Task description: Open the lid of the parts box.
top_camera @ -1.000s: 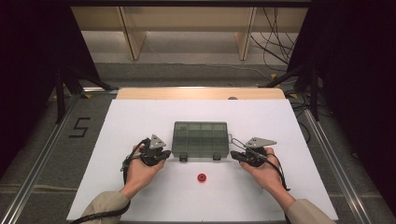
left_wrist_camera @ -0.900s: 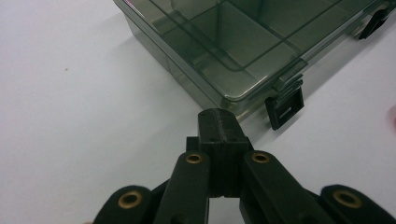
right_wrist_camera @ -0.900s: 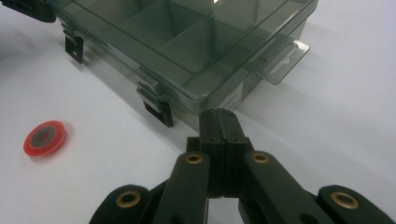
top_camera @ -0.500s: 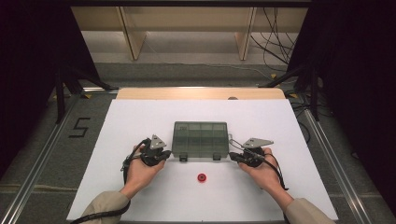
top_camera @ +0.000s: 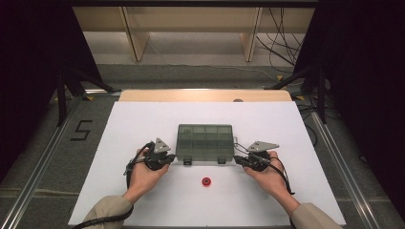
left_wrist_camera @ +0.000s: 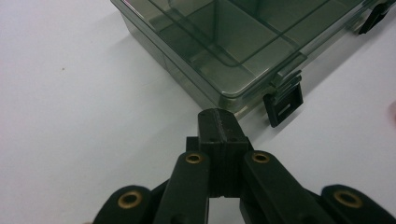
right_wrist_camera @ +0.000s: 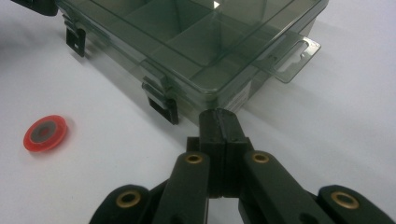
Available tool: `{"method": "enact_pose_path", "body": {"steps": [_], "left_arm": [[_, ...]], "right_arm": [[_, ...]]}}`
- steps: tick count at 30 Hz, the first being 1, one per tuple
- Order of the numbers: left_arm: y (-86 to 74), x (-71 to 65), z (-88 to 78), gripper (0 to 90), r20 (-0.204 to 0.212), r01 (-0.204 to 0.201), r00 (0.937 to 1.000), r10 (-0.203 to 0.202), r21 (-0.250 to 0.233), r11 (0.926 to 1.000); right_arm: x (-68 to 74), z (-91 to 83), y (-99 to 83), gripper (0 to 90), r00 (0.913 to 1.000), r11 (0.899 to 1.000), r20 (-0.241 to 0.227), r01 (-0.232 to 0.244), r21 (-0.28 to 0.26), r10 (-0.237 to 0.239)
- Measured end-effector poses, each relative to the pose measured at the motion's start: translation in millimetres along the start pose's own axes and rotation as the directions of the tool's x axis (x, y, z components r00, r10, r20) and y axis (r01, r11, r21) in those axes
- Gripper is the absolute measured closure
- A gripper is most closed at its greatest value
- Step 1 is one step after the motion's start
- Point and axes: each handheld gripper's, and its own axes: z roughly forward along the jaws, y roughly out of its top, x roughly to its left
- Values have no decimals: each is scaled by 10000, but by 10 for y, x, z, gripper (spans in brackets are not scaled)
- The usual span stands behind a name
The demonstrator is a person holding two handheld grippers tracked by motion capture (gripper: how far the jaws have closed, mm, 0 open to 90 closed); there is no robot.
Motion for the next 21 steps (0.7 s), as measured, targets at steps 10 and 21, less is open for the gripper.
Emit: {"method": "enact_pose_path", "body": {"steps": [10, 21], "left_arm": [[12, -68, 4, 900, -204, -190, 9996, 185, -278, 9994], [11, -74, -4, 900, -386, -337, 9987, 323, -382, 9987]], "right_arm": [[16, -8, 2, 900, 9999, 9999, -33, -117, 125, 117], [5, -9, 6, 900, 9999, 9999, 73, 100, -137, -99]]}}
